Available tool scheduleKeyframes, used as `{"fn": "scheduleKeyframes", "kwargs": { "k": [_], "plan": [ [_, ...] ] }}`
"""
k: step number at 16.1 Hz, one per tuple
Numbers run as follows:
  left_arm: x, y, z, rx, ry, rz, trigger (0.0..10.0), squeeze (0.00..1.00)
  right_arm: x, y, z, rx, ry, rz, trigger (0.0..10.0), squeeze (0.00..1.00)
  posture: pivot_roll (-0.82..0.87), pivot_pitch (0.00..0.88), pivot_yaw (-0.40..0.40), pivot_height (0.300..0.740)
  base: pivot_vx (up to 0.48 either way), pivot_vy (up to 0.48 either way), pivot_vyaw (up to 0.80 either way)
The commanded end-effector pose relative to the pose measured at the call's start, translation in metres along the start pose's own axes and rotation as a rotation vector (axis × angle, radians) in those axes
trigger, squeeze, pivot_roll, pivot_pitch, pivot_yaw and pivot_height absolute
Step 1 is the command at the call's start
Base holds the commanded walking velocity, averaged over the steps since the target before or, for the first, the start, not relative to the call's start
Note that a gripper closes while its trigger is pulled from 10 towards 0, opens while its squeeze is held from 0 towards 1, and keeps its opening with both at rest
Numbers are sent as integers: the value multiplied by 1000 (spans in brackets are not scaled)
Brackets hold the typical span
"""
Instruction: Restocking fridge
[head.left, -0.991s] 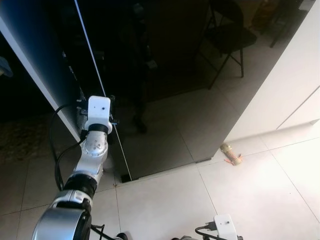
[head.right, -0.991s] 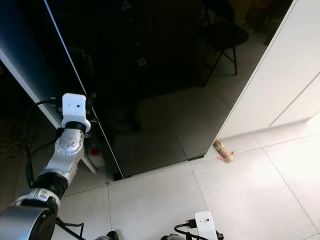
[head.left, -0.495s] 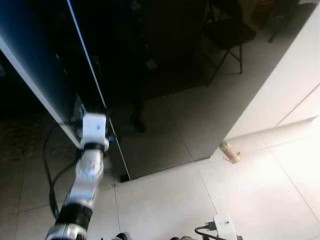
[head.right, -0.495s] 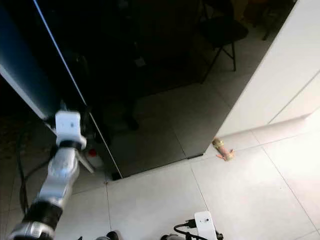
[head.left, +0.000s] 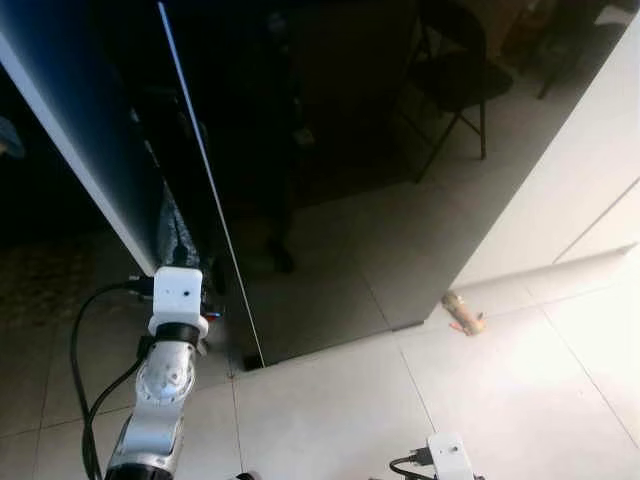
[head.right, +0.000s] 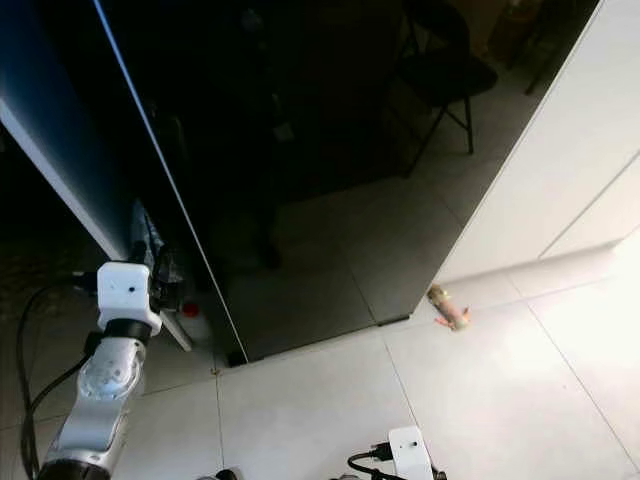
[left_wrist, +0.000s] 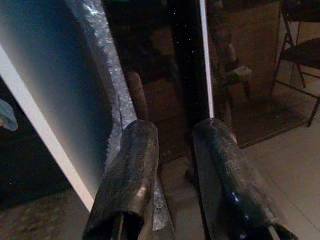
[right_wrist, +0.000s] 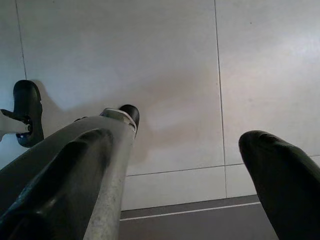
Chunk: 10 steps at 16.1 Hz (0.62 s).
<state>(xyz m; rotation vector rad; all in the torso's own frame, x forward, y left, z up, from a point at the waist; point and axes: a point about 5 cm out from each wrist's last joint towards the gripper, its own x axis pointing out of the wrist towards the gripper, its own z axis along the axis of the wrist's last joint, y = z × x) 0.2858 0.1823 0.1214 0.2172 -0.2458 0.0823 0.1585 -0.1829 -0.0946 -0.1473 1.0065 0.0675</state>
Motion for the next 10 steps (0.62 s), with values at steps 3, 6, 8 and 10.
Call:
{"fn": "scheduleKeyframes", "kwargs": {
  "k": [3, 6, 8, 10],
  "plan": [
    [-5, 7, 1, 10, 16, 1, 10000, 0, -2, 0, -11, -7, 37, 7, 10000, 0, -140, 93, -26, 740, 0, 0, 0],
    [-6, 5, 2, 7, 23, 0, 10000, 0, -2, 0, -12, -10, 40, 9, 10000, 0, -139, 88, -26, 740, 0, 0, 0],
    [-7, 2, 3, 1, 26, -8, 10000, 0, -2, 0, -12, -11, 41, 9, 10000, 0, -139, 91, -27, 740, 0, 0, 0],
    [-7, 2, 4, -2, 28, -8, 10000, 0, -2, 0, -12, -11, 41, 10, 10000, 0, -138, 104, -29, 740, 0, 0, 0]
  ]
}}
